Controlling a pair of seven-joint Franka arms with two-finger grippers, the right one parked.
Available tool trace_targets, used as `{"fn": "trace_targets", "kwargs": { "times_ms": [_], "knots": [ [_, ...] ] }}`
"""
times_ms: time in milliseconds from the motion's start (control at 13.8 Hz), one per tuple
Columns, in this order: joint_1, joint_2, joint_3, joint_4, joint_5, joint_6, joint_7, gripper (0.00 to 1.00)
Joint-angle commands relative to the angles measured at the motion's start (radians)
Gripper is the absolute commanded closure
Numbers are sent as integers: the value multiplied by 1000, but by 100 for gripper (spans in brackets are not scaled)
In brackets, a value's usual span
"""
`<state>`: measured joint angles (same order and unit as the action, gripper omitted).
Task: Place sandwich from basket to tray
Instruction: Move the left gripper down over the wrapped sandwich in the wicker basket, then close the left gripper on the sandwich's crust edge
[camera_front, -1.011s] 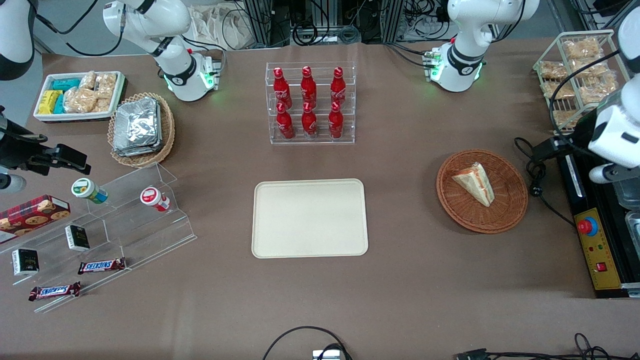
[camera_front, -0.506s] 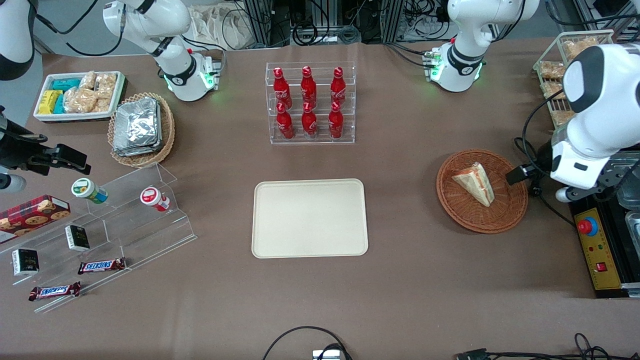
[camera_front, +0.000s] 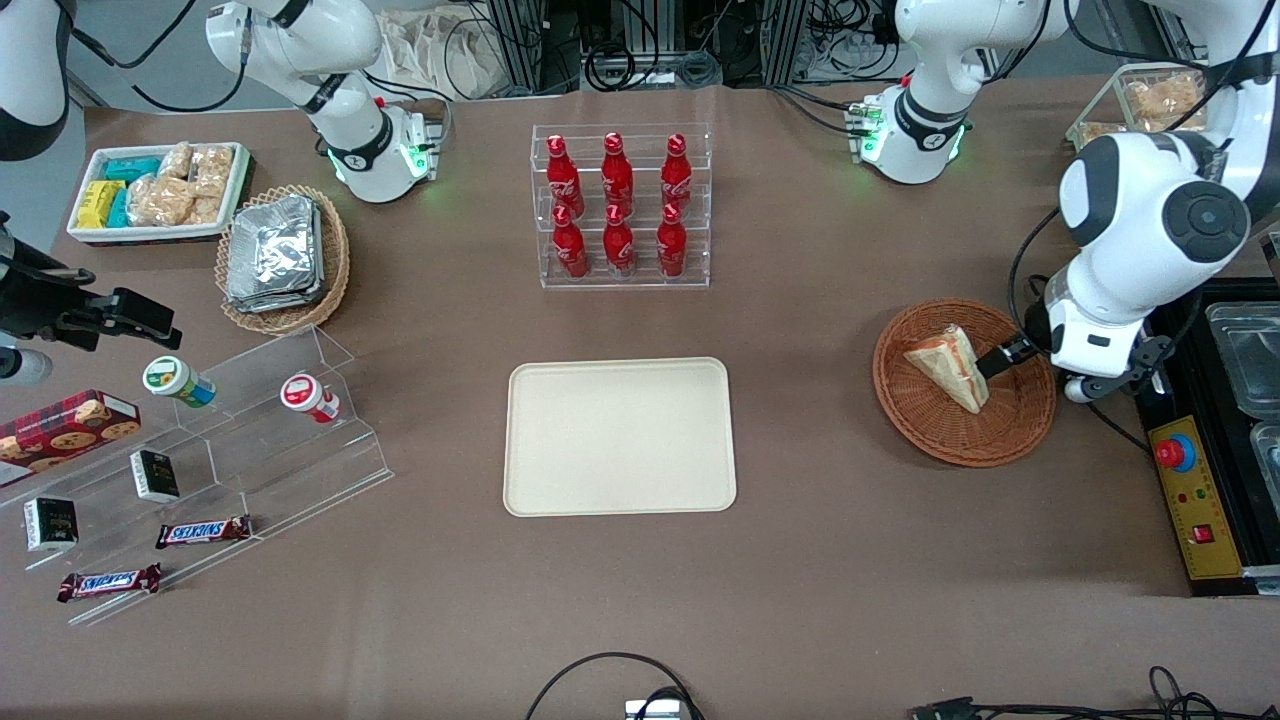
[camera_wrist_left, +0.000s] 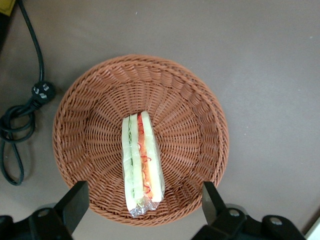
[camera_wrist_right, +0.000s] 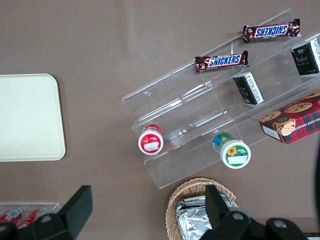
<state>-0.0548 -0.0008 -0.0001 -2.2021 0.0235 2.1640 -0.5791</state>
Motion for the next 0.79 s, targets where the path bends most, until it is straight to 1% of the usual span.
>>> {"fn": "trace_targets", "kwargs": {
  "times_ms": [0,217,578,722],
  "knots": [
    [-4,-5,-3,-65,4,78,-74,0],
    [-8,8,-4,-123,4,164,-162,0],
    [-7,12,-4,-257,3,333,-189,0],
    [-7,19,-4,-284,3,369,-191,0]
  ]
}}
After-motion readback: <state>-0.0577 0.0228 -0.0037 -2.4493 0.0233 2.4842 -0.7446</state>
